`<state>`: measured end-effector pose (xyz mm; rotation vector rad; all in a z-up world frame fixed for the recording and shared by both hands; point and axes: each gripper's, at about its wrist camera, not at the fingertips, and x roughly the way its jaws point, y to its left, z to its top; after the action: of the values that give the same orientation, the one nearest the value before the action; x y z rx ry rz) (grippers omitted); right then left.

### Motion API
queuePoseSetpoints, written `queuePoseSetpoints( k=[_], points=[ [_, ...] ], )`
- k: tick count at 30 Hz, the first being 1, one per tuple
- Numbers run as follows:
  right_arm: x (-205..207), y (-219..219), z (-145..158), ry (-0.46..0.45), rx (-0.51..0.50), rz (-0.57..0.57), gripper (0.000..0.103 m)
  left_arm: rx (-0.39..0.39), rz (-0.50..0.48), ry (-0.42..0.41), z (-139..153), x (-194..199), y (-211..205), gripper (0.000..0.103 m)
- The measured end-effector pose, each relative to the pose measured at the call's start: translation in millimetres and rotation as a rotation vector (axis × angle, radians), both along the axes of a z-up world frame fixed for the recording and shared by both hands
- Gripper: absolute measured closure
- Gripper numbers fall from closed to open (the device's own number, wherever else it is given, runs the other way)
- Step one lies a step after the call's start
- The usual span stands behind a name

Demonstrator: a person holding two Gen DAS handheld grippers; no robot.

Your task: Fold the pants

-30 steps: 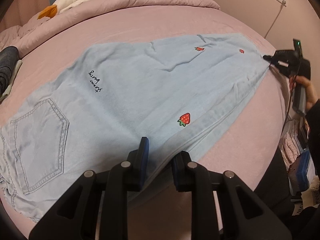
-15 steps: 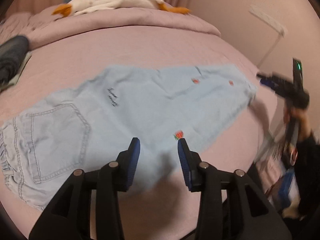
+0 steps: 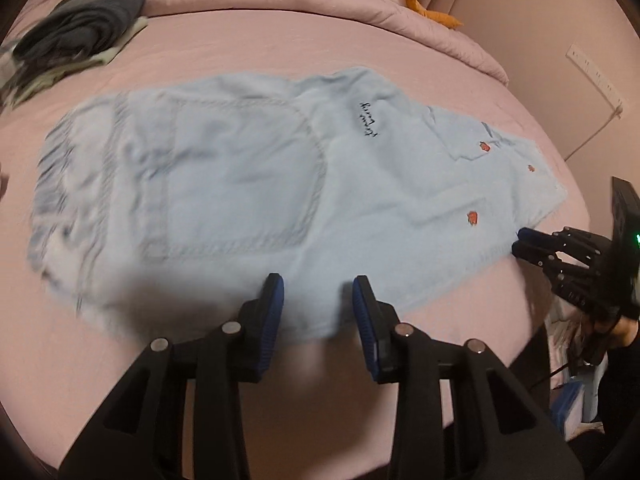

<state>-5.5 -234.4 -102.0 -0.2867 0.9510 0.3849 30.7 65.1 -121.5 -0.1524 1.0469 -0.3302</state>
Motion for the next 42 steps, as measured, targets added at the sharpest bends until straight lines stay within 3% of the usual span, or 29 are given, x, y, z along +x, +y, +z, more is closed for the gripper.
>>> queuePoseSetpoints(
  k=[3,8,13,17,18,21,25,28,32,35,38,42],
  points=[
    [9.7,-14.3,8.3,0.098,0.075,-0.016,0.077,-0.023,0.025,0.006,5.4,-0.4,7.6,0.068],
    [30.3,-21.4,33.9,0.086,0.292,-0.025,0.077,-0.017,0.048,-0.071,27.3,11.0,11.4,0.066],
    [63.4,14.5,32.6,0.101,0.36,0.012,0.076,0.003,0.111,-0.131,39.6,41.7,33.7,0.066],
    [86.6,47.5,34.6,0.107,0.429,0.06,0.076,0.041,0.184,-0.12,33.5,65.5,59.1,0.066],
    [93.4,54.6,34.3,0.107,0.433,0.063,0.076,0.053,0.205,-0.09,25.6,71.9,67.8,0.067],
    [124.4,88.7,20.2,0.149,0.398,0.056,0.077,0.017,0.225,-0.029,4.3,81.5,85.7,0.084],
    [157.9,107.6,-6.3,0.219,0.326,-0.021,0.077,-0.017,0.23,-0.034,3.6,78.4,96.1,0.085],
    [161.6,107.1,-1.0,0.214,0.328,-0.054,0.077,-0.008,0.219,-0.044,3.6,76.5,95.7,0.085],
    [146.9,95.4,0.2,0.229,0.397,-0.093,0.077,-0.017,0.227,-0.039,8.1,72.6,94.0,0.087],
    [113.6,85.7,9.4,0.195,0.399,-0.054,0.077,0.006,0.201,-0.042,10.5,56.3,87.2,0.085],
    [74.8,81.7,15.0,0.158,0.352,0.014,0.077,0.057,0.162,-0.058,9.1,36.1,74.8,0.077],
    [23.5,82.1,-2.2,0.178,0.214,0.063,0.076,0.107,0.107,-0.059,3.3,4.0,59.0,0.072]
  ],
)
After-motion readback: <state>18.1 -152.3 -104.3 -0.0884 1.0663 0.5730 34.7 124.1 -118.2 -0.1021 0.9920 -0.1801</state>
